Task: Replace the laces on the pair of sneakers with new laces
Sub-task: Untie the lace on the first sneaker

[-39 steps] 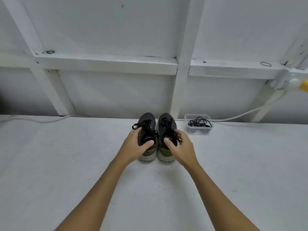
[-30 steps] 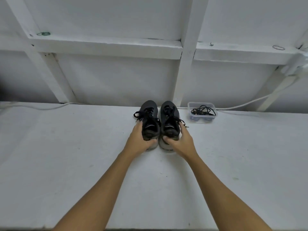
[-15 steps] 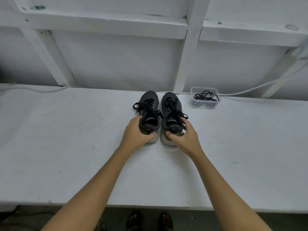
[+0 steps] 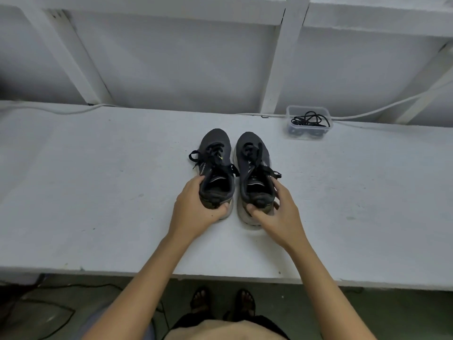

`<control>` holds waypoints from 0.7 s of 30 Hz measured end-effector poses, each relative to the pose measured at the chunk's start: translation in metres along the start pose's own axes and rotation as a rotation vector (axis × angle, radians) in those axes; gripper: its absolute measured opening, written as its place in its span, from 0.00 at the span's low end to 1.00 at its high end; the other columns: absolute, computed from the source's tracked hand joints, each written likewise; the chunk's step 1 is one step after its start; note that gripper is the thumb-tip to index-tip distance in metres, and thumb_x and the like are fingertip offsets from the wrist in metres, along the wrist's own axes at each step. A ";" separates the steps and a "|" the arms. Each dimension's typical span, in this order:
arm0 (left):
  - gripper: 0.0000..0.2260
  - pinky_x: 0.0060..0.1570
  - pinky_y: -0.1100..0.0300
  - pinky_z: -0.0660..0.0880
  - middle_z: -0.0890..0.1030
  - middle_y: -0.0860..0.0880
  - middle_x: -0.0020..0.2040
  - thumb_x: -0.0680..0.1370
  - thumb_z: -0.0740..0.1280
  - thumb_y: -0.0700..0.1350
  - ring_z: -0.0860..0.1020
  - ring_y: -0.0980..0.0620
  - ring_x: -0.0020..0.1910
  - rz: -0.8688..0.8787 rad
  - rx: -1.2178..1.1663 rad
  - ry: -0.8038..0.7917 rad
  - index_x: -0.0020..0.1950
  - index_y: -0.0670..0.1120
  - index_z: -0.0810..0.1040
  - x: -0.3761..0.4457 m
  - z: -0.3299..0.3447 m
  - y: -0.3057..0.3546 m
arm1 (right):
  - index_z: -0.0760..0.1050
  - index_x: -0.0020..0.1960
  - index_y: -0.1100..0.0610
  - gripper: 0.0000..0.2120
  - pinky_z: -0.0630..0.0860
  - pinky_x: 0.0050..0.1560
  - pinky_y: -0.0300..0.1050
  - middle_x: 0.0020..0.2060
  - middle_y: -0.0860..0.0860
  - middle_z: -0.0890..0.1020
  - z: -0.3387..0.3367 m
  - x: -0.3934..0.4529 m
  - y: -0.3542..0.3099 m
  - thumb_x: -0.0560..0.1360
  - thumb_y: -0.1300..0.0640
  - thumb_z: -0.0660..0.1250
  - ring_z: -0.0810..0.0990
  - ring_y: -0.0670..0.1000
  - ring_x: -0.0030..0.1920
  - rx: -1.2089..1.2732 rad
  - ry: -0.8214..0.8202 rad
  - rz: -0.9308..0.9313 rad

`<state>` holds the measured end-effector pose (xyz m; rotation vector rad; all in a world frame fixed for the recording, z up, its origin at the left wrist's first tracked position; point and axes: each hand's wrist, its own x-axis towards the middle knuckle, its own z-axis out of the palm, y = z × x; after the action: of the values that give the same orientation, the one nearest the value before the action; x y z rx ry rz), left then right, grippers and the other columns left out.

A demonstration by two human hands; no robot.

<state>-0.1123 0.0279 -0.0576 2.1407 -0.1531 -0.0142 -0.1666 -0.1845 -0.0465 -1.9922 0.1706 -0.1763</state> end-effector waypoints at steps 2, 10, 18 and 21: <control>0.25 0.52 0.63 0.78 0.81 0.61 0.52 0.66 0.77 0.52 0.79 0.63 0.52 0.009 0.005 0.020 0.61 0.57 0.75 -0.002 -0.001 0.004 | 0.62 0.62 0.22 0.36 0.68 0.58 0.26 0.59 0.21 0.70 -0.001 0.001 -0.003 0.71 0.53 0.78 0.70 0.31 0.65 -0.004 -0.009 -0.002; 0.25 0.50 0.64 0.79 0.82 0.61 0.49 0.67 0.76 0.52 0.80 0.62 0.50 0.006 0.034 0.110 0.62 0.56 0.76 -0.008 -0.014 -0.001 | 0.69 0.75 0.49 0.34 0.63 0.73 0.37 0.72 0.41 0.70 0.003 -0.006 -0.023 0.72 0.44 0.76 0.65 0.42 0.75 -0.167 0.180 -0.190; 0.28 0.56 0.61 0.77 0.76 0.65 0.58 0.66 0.78 0.56 0.75 0.66 0.58 -0.036 -0.009 0.058 0.62 0.64 0.72 -0.012 -0.037 -0.011 | 0.79 0.62 0.54 0.12 0.74 0.54 0.27 0.56 0.42 0.82 0.060 0.009 -0.081 0.80 0.61 0.67 0.79 0.37 0.58 0.215 0.139 -0.053; 0.27 0.56 0.67 0.72 0.72 0.67 0.63 0.68 0.74 0.64 0.71 0.69 0.61 -0.053 -0.034 -0.013 0.65 0.67 0.69 -0.012 -0.044 -0.013 | 0.78 0.64 0.51 0.12 0.73 0.53 0.26 0.57 0.40 0.81 0.082 0.023 -0.076 0.82 0.56 0.64 0.77 0.34 0.57 0.225 0.049 0.149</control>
<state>-0.1199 0.0726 -0.0449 2.1102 -0.1031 -0.0613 -0.1246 -0.0852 -0.0100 -1.7447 0.3160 -0.1415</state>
